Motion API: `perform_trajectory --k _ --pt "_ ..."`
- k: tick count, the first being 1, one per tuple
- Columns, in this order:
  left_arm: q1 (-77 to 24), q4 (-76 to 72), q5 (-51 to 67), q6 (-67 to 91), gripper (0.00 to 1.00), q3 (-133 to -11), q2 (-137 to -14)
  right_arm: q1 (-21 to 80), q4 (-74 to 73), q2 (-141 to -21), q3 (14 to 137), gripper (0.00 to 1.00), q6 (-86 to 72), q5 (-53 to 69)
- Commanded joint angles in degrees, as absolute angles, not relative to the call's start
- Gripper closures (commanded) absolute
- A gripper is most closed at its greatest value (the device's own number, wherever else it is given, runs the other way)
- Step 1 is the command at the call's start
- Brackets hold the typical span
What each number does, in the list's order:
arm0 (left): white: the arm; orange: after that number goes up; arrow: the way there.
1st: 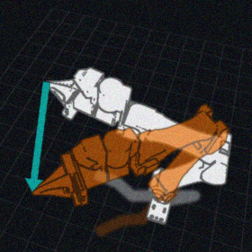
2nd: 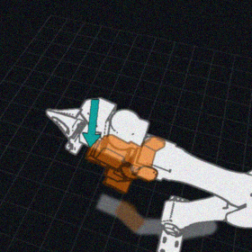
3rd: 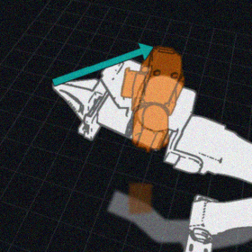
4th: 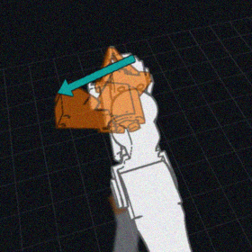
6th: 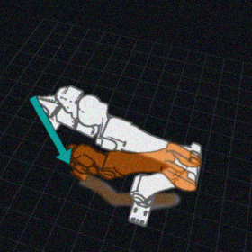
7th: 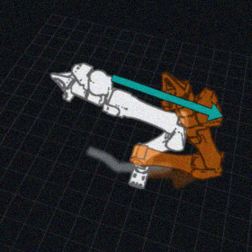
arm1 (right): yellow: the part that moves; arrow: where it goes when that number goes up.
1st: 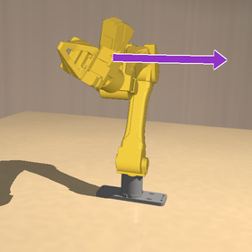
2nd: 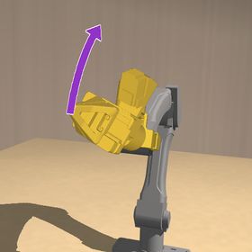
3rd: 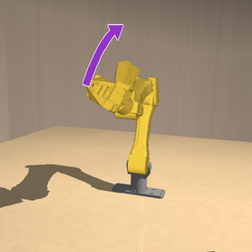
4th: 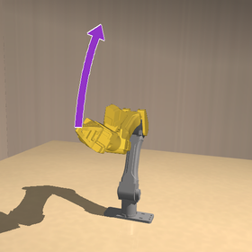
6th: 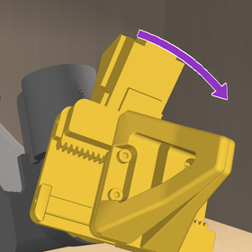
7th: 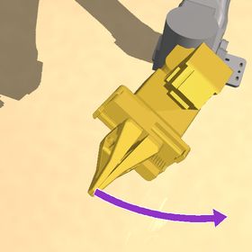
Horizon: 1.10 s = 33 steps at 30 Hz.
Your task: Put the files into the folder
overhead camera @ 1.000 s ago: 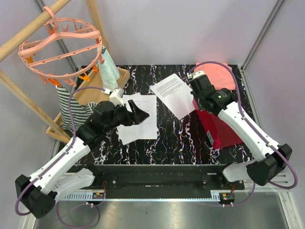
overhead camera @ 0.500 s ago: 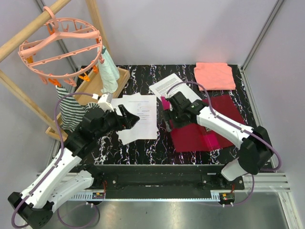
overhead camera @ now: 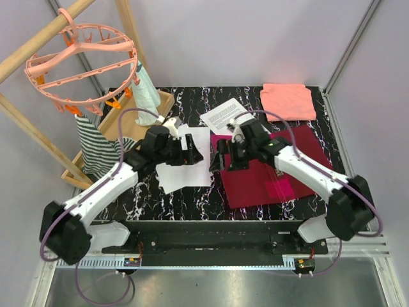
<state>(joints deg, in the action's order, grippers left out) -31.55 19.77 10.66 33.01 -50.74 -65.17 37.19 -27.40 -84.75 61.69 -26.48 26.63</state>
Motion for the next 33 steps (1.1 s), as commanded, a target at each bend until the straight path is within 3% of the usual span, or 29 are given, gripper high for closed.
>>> perform_trajectory --k 1,6,18,21,22,23,26,28,29,31,33 --pt "-31.46 10.04 22.48 34.62 0.03 -55.81 -74.07 28.68 -24.35 -76.03 62.41 0.00 -28.74 30.16" --pt "-32.61 3.70 26.45 38.14 0.01 -56.69 -80.33 23.12 -28.82 -75.15 62.58 0.00 -26.63 25.24" --pt "-39.19 0.19 21.54 44.91 0.01 -61.08 -93.86 12.31 -28.39 -73.92 58.19 0.07 -26.63 20.74" --pt "-39.81 -1.93 21.62 45.79 0.16 -62.22 -96.76 9.15 -28.48 -74.09 56.69 0.07 -26.63 21.00" --pt "-39.81 -1.93 21.80 45.36 0.26 -62.49 -97.38 8.44 -28.56 -74.00 55.91 0.07 -26.54 21.01" --pt "-39.73 -0.19 20.40 44.74 0.46 -62.66 -97.38 7.65 -28.56 -74.18 55.55 0.07 -26.63 21.09" --pt "-38.68 5.77 18.73 39.91 0.71 -62.67 -95.89 5.19 -28.65 -74.53 54.76 0.09 -26.28 21.36" --pt "-37.62 8.69 18.90 36.06 0.81 -62.05 -93.88 5.10 -28.74 -75.32 54.23 0.10 -25.93 21.18" --pt "-36.14 11.92 18.90 34.64 0.93 -61.53 -93.17 5.10 -28.39 -75.84 53.97 0.11 -25.67 21.44" --pt "-34.46 14.93 18.55 31.40 1.00 -60.39 -90.36 5.10 -27.95 -77.94 53.26 0.14 -25.14 22.41" --pt "-31.48 17.13 19.15 29.72 1.00 -58.89 -86.77 5.10 -26.81 -79.62 52.30 0.16 -25.14 24.78"
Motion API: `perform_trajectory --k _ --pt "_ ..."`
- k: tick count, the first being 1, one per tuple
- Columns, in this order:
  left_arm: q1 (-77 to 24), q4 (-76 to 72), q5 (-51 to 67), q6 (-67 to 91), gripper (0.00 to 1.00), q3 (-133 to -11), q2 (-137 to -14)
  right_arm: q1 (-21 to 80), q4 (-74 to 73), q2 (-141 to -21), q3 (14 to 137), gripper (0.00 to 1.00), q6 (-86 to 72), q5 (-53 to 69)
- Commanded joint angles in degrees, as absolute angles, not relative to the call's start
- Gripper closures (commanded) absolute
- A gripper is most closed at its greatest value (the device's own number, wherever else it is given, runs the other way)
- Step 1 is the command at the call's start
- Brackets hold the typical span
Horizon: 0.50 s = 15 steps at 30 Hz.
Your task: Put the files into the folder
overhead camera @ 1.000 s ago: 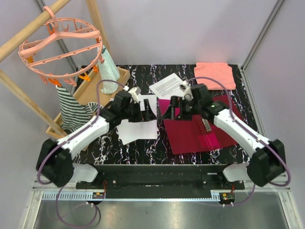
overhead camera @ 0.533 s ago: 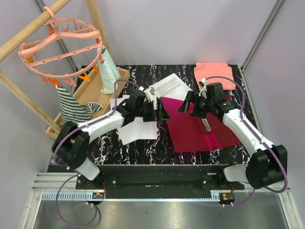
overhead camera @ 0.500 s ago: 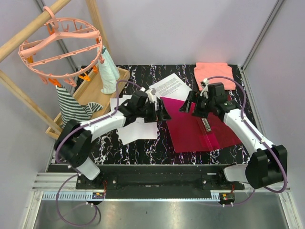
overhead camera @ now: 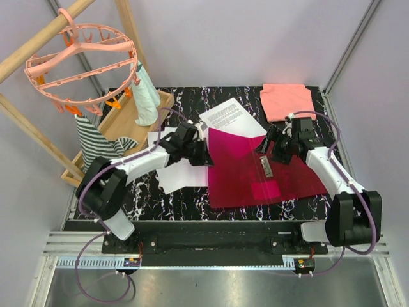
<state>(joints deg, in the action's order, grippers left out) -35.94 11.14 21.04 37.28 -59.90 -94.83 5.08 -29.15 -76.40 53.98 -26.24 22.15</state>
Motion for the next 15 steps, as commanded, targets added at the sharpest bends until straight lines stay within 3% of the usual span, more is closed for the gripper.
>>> perform_trajectory --k 1,5,8,11,15 --pt "-30.59 17.83 19.77 28.14 1.00 -57.93 -85.70 5.10 -25.59 -81.11 52.03 0.22 -25.14 25.66" --pt "-27.52 23.72 22.59 23.91 1.00 -57.74 -84.29 5.36 -21.19 -83.93 50.19 0.36 -27.33 33.21" --pt "-27.07 26.27 19.52 21.01 0.91 -57.13 -84.37 7.11 -18.46 -85.60 48.79 0.42 -28.21 34.98" --pt "-26.72 29.08 17.84 18.20 0.78 -57.30 -85.25 8.09 -17.32 -87.71 48.25 0.48 -28.04 34.72" --pt "-26.81 31.81 14.60 17.75 0.47 -58.27 -84.56 8.09 -16.35 -90.78 49.83 0.51 -26.38 33.66"
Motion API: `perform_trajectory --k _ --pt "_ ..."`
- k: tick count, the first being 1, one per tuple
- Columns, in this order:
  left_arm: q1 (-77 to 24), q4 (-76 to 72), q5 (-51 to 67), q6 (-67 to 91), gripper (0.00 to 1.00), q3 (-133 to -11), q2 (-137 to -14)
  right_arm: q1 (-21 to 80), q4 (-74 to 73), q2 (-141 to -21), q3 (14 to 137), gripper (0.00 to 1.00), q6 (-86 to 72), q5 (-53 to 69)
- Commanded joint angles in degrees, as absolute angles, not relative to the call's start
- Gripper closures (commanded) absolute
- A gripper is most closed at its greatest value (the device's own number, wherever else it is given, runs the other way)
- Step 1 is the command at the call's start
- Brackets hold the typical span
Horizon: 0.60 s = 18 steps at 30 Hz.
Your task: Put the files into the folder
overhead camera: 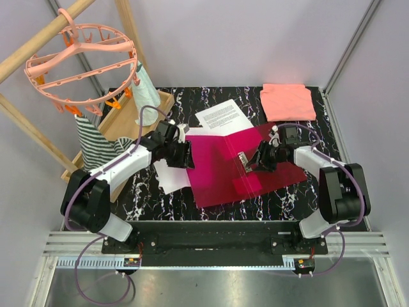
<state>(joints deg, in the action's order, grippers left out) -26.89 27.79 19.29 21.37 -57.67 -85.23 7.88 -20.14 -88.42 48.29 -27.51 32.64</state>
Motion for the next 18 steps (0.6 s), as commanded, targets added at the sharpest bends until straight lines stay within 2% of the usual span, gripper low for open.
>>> perform_trajectory --k 1,4,6,9,11,14,17,18 --pt "-26.81 32.16 14.15 17.67 0.42 -58.36 -83.42 7.91 -16.52 -91.49 50.79 0.52 -26.02 33.31" --pt "-26.81 34.71 15.29 15.56 0.30 -60.29 -80.87 7.91 -16.61 -94.30 51.94 0.58 -25.05 33.04" --pt "-26.81 37.60 14.60 13.98 0.27 -63.01 -78.94 7.91 -16.52 -96.06 52.29 0.62 -24.70 33.05" --pt "-26.81 39.98 14.50 12.92 0.24 -68.01 -74.63 8.43 -16.00 -95.54 52.47 0.64 -24.87 33.23" --pt "-26.81 39.99 15.64 14.14 0.25 -72.13 -72.08 8.79 -16.08 -94.05 52.21 0.64 -24.96 32.78" --pt "-26.89 33.87 23.18 20.26 0.29 -74.27 -70.84 9.23 -14.95 -92.90 51.15 0.57 -26.36 33.57" --pt "-28.21 16.91 32.32 31.41 0.32 -72.07 -74.25 9.23 -13.71 -92.99 50.80 0.53 -26.98 33.84" --pt "-29.69 13.05 35.21 33.38 0.38 -72.94 -76.53 9.23 -13.88 -93.25 50.89 0.53 -26.72 33.66"
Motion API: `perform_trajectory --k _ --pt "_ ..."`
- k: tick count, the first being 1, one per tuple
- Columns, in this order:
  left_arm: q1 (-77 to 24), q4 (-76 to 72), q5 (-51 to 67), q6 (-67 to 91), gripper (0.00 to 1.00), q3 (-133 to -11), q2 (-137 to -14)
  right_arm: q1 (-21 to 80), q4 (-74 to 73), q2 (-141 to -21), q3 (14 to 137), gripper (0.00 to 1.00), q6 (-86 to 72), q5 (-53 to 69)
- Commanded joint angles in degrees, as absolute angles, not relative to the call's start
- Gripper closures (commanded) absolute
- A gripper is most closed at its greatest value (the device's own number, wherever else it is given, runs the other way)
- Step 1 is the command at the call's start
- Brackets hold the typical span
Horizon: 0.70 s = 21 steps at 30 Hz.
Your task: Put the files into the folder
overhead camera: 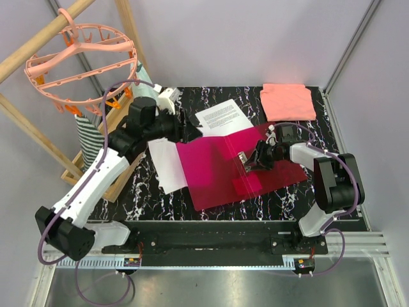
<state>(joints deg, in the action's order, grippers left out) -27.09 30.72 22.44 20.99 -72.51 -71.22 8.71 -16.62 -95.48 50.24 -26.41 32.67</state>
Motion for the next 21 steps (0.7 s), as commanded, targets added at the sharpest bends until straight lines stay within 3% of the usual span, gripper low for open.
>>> perform_trajectory --k 1,5,10,13,21 --pt "-30.84 12.57 35.24 34.44 0.41 -74.25 -81.34 9.14 -14.23 -93.25 51.32 0.54 -26.54 33.58" --pt "-35.85 13.01 28.93 33.84 0.44 -80.84 -92.44 8.26 -14.15 -93.77 51.24 0.54 -25.93 34.62" --pt "-38.49 11.96 20.84 36.47 0.39 -83.49 -105.52 7.91 -12.13 -95.89 51.15 0.55 -24.35 39.81" --pt "-39.64 12.04 17.85 38.32 0.45 -85.51 -110.98 6.51 -11.87 -97.12 50.37 0.62 -23.64 39.73" --pt "-41.84 13.62 12.22 38.50 0.46 -89.47 -117.24 4.92 -9.41 -100.28 49.83 0.64 -23.90 40.43"
